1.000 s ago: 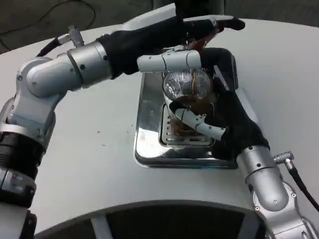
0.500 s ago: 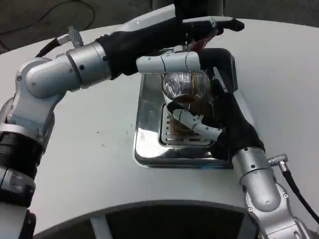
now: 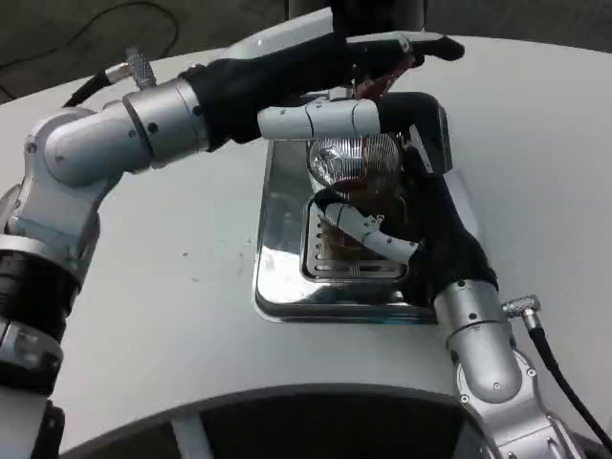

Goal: Grasp the cup under the faucet to collect the drink, then remove the cup.

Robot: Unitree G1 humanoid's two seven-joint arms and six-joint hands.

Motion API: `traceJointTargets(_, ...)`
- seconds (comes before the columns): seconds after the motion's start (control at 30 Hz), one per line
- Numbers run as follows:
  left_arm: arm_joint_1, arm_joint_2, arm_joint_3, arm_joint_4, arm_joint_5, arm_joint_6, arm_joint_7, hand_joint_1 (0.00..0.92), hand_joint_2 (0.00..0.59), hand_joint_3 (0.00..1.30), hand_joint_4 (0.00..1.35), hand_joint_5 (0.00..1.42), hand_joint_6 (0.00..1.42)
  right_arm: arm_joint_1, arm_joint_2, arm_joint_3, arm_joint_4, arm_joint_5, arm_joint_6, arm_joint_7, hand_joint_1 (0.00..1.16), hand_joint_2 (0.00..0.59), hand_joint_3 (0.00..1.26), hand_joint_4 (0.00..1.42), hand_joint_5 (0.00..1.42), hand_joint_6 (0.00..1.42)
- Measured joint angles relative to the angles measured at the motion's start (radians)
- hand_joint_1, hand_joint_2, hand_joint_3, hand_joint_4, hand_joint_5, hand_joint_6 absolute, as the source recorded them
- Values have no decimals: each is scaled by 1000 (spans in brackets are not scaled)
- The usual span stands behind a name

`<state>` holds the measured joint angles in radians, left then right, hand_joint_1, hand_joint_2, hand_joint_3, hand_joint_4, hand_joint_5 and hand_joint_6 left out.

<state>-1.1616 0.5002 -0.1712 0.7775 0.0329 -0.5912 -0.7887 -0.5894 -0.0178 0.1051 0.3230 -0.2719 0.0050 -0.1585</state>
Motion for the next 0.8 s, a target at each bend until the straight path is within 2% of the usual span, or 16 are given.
traceJointTargets(0.67, 7, 17, 0, -34, -1, 9, -12, 0, 101, 137, 37, 60, 76, 2, 30, 22, 9, -36, -2, -113, 745, 239, 319, 391, 451, 337)
traceJointTargets(0.8, 15, 22, 0, -54, -1, 17, -12, 0, 100, 137, 37, 65, 76, 15, 50, 30, 2, -49, -7, -143, 757, 249, 373, 464, 517, 418)
